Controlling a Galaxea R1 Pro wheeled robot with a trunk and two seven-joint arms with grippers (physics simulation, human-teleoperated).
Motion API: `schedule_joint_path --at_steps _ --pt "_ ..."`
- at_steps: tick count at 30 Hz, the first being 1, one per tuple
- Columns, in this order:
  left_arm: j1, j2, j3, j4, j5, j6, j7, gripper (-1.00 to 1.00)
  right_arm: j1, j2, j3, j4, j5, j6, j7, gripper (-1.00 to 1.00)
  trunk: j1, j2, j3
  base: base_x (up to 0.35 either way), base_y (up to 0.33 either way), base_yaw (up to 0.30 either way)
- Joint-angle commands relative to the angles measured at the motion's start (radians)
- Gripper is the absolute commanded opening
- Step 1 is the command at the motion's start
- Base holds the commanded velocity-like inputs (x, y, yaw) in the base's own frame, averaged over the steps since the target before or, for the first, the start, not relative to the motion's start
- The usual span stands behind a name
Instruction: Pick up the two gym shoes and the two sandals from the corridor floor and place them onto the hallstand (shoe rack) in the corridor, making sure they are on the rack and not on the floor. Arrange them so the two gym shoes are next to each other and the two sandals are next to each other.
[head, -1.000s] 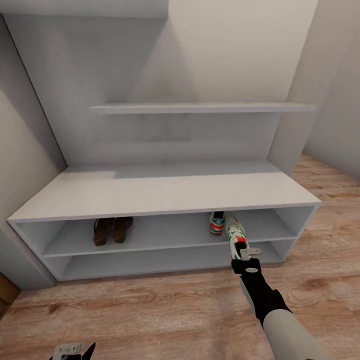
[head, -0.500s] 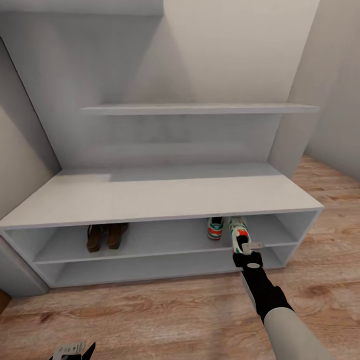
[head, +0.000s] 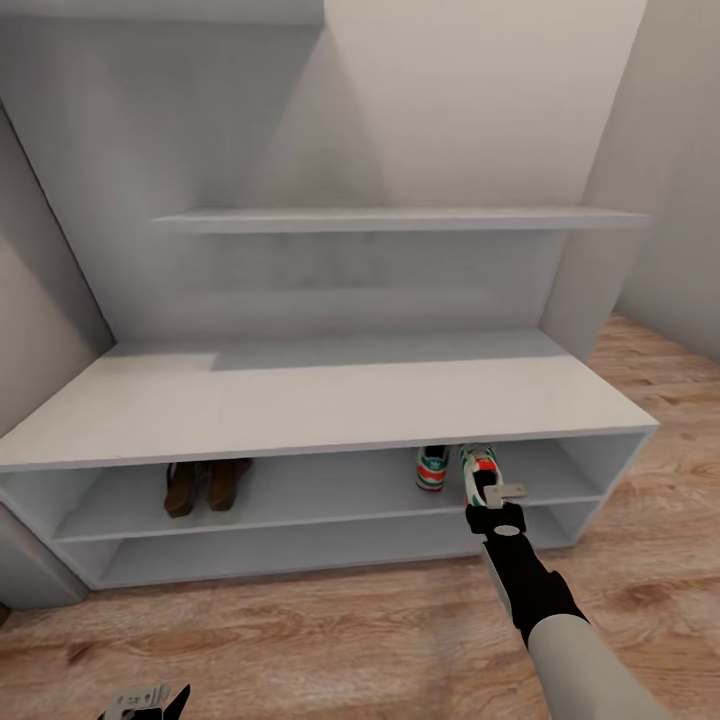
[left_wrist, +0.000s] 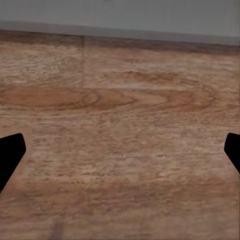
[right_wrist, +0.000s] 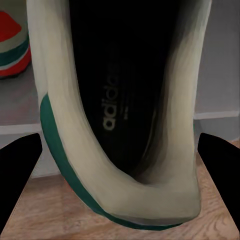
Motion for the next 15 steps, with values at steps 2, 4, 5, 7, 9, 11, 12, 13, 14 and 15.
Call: schedule_joint_path --at_steps 2,4,5,7,9,11,12,13,14,15 --pt "-0.001 -0.001 0.008 0.001 0.0 0.0 -0.01 1.0 0.0 0.001 -0.003 -0.002 0.009 0.006 0.002 -1.0 0.0 0.0 -0.001 0.105 0.0 0.0" --pt "-0.001 -0.001 0.008 0.001 0.0 0.0 -0.01 1.0 0.0 0.001 -0.003 -0.002 0.009 0.006 0.001 -1.0 0.0 0.0 -0.001 0.047 0.0 0.0" --pt "-0.001 -0.001 0.008 0.001 0.0 0.0 -0.01 1.0 0.0 0.001 -0.004 -0.002 0.009 0.006 0.001 -1.0 0.0 0.0 -0.001 0.021 0.0 0.0" --pt "-0.001 -0.001 0.008 0.001 0.0 -0.001 -0.01 1.0 0.0 0.0 -0.004 -0.002 0.009 0.006 0.001 -1.0 0.0 0.0 -0.001 0.01 0.0 0.0" --pt "-0.001 -0.001 0.008 0.001 0.0 -0.001 -0.01 1.0 0.0 0.0 -0.003 -0.002 0.009 0.006 0.001 -1.0 0.0 0.0 -0.001 0.036 0.0 0.0" --pt "-0.001 -0.001 0.008 0.001 0.0 0.0 -0.01 1.0 0.0 0.0 -0.003 -0.002 0.009 0.006 0.001 -1.0 0.0 0.0 -0.001 0.175 0.0 0.0" --pt "-0.001 -0.001 0.008 0.001 0.0 0.0 -0.01 1.0 0.0 0.0 -0.004 -0.002 0.009 0.006 0.001 -1.0 0.0 0.0 -0.001 0.27 0.0 0.0" --pt "-0.001 -0.001 0.008 0.001 0.0 0.0 -0.01 1.0 0.0 0.0 -0.004 -0.002 0.009 0.006 0.001 -1.0 0.0 0.0 -0.001 0.213 0.0 0.0" --pt "-0.001 -0.001 0.008 0.001 0.0 0.0 -0.01 1.0 0.0 0.0 -0.004 -0.002 0.009 0.006 0.001 -1.0 0.0 0.0 -0.001 0.175 0.0 0.0" --pt "-0.001 -0.001 0.008 0.001 0.0 0.0 -0.01 1.0 0.0 0.0 -0.004 -0.002 0.009 0.006 0.001 -1.0 0.0 0.0 -0.001 0.09 0.0 0.0"
